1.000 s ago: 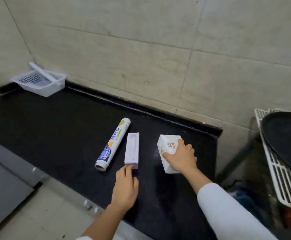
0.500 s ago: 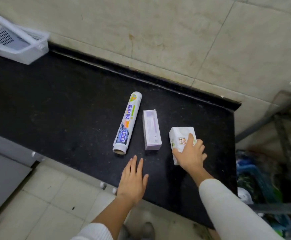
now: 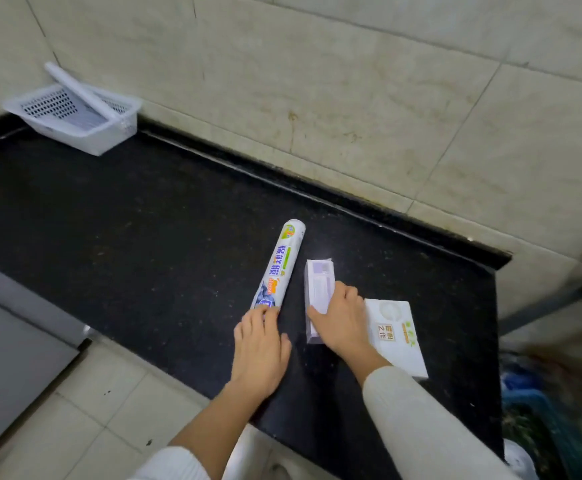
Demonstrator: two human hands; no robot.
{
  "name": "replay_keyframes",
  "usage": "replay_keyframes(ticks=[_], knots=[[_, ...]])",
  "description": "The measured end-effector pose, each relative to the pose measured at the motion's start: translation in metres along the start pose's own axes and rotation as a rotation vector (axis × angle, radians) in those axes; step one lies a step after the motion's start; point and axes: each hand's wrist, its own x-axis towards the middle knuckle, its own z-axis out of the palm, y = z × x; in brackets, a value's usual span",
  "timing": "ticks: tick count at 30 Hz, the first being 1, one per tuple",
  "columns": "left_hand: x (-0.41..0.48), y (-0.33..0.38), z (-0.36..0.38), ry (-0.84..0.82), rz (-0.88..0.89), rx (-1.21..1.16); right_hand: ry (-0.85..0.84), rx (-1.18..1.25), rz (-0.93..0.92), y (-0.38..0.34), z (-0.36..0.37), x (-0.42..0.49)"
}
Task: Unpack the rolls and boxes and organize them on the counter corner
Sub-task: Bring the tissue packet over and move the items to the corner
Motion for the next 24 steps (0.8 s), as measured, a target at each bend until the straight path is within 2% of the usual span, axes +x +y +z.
replay_keyframes(ticks=[4,8,11,17,24], knots=[[0.042,-0.007,-0.004,-0.169,-0.232,-0.018,-0.170,0.095,0.150,-0.007,0.015,0.014],[0.063,-0.012,0.008,-0.323,-0.326,-0.050,-0.189,0.004,0.185,-0.004,0.030,0.026],[0.073,-0.017,0.014,-0.361,-0.383,-0.101,-0.179,-0.008,0.181,-0.007,0.031,0.037],[0.081,-0.055,-0.003,-0.331,-0.405,-0.234,-0.127,0.091,0.103,-0.048,0.028,0.056],[0.100,-0.181,-0.078,-0.168,-0.482,-0.348,-0.124,0.179,-0.061,-0.175,0.053,0.070]])
